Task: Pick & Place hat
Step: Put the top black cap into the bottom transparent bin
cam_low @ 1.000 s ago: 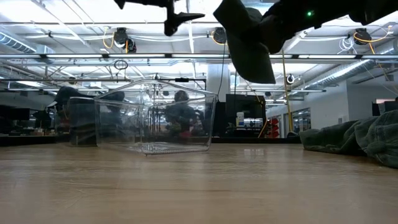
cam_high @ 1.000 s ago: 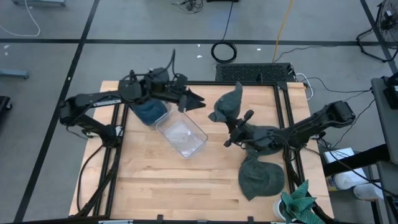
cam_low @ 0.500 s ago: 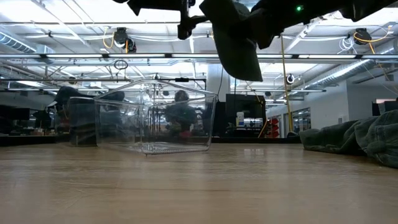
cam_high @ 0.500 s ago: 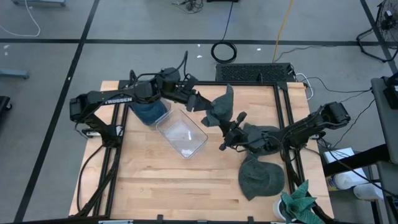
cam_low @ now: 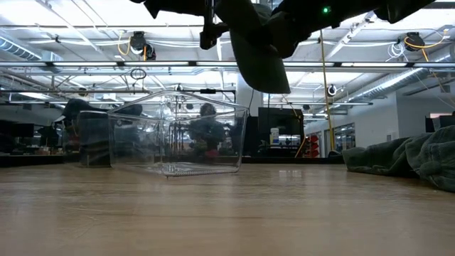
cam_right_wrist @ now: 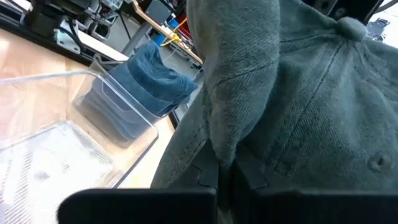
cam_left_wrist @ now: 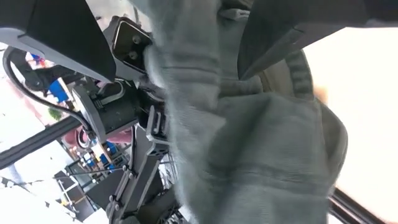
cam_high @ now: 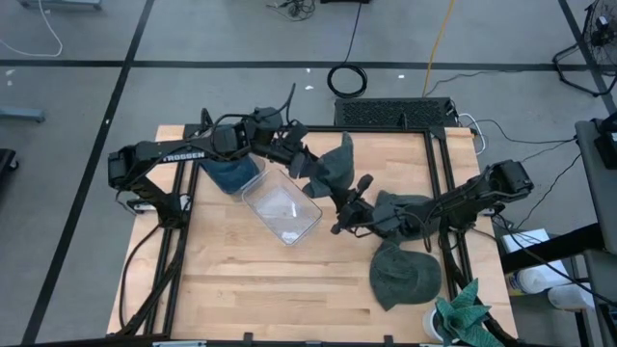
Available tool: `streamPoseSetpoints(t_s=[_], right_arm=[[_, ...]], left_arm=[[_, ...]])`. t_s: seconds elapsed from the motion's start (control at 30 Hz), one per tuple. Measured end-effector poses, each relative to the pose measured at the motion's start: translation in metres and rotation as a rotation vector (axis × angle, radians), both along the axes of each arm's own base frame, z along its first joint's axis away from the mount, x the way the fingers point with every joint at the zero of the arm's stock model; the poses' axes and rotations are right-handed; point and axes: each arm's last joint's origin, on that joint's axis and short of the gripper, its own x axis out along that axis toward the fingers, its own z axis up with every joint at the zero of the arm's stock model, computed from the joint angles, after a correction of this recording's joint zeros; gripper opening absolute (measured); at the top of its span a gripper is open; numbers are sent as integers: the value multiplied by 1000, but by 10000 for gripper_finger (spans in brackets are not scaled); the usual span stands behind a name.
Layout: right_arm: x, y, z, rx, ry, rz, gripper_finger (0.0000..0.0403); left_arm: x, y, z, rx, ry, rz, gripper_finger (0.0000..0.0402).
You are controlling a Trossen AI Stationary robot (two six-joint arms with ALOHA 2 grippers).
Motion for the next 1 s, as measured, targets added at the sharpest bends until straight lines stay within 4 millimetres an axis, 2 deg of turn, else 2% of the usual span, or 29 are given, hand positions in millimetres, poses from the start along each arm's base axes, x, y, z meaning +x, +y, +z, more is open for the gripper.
streamPoseSetpoints(t_s=[0.17,0.3,0.43,0.67,0.7,0.87,1.0], right_arm=[[0,0,0,1,-1,0,0],[0,0,0,0,1,1,0],[0,0,-1,-4,17,1,0],[0,0,-1,-4,16,2,0],[0,0,-1,-2,15,5,0],[1,1,-1,40,-15,67,7],[0,0,1,119,-82,47,29]], left_arm=[[0,-1,0,23,-1,2,341],[0,1,0,21,1,12,298],[-1,2,-1,13,1,7,218],[-2,8,0,36,-7,4,37],[-3,9,0,44,-10,-1,23],[-4,12,-1,36,-10,-3,33],[-5,11,2,42,-30,-14,20]])
